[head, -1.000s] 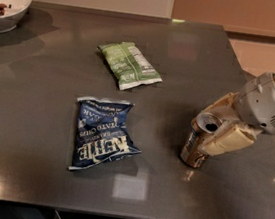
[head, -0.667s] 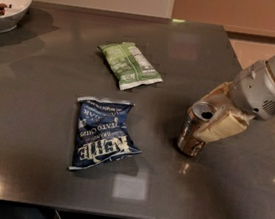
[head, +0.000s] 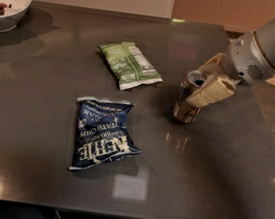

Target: Move orange can near green jalapeno chip bag

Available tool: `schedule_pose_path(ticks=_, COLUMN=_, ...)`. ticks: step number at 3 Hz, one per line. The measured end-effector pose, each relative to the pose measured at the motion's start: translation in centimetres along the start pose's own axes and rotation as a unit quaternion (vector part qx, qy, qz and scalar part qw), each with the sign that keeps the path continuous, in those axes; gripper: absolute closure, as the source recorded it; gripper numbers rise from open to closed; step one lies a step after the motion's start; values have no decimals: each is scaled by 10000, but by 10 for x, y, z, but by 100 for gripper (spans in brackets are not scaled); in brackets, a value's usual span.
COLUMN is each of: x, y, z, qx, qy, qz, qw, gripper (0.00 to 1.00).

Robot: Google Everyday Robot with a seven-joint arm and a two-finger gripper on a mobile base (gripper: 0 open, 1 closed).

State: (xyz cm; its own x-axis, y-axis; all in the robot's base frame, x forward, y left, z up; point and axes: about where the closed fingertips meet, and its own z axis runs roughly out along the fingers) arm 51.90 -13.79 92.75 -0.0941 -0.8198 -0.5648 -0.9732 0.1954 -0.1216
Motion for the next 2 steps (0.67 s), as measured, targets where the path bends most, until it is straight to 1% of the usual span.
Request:
schedule_pose_path(ticks=1, x=-6, y=-43, z=11, qx=159, qy=-103, qz=94, qw=9998, gripper=100)
schedule_pose_path(ticks=2, x=-18, y=-82, z=34, qx=172, qy=-217, qz=182, qw=9995, gripper=100)
